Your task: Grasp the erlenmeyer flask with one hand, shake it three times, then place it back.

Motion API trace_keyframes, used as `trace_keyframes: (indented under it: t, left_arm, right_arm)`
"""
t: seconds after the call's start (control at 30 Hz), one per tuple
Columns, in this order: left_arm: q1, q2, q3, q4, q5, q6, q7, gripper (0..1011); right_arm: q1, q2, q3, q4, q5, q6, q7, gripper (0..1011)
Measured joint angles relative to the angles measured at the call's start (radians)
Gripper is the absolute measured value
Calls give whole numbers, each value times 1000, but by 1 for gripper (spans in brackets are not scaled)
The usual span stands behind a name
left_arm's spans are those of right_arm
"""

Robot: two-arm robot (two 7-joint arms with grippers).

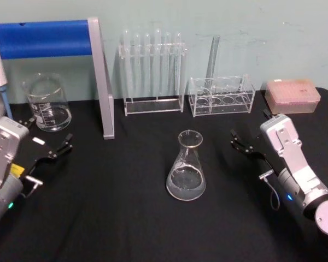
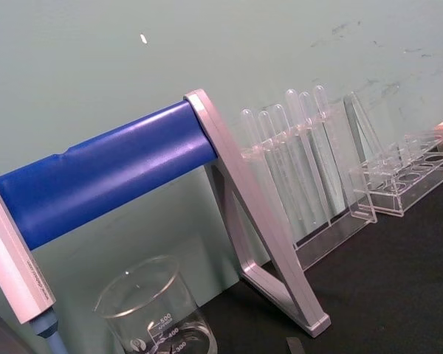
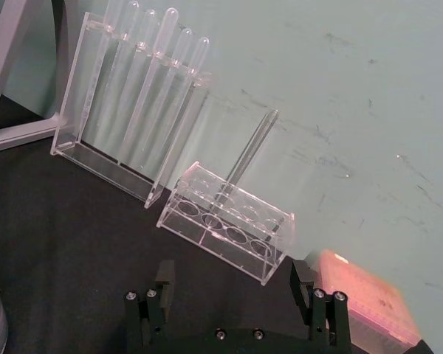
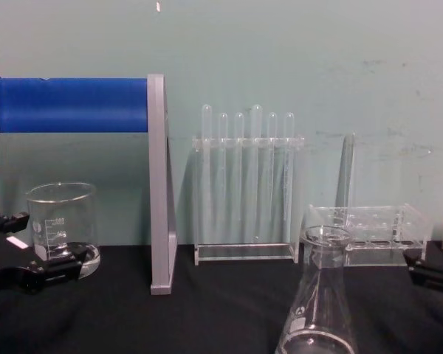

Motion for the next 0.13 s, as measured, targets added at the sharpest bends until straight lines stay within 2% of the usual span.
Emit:
trace_keyframes:
  t: [0.13]
  left_arm:
    - [0, 0, 0, 0, 0, 0, 0, 1001]
  right_arm:
    - [0, 0, 0, 0, 0, 0, 0, 1000]
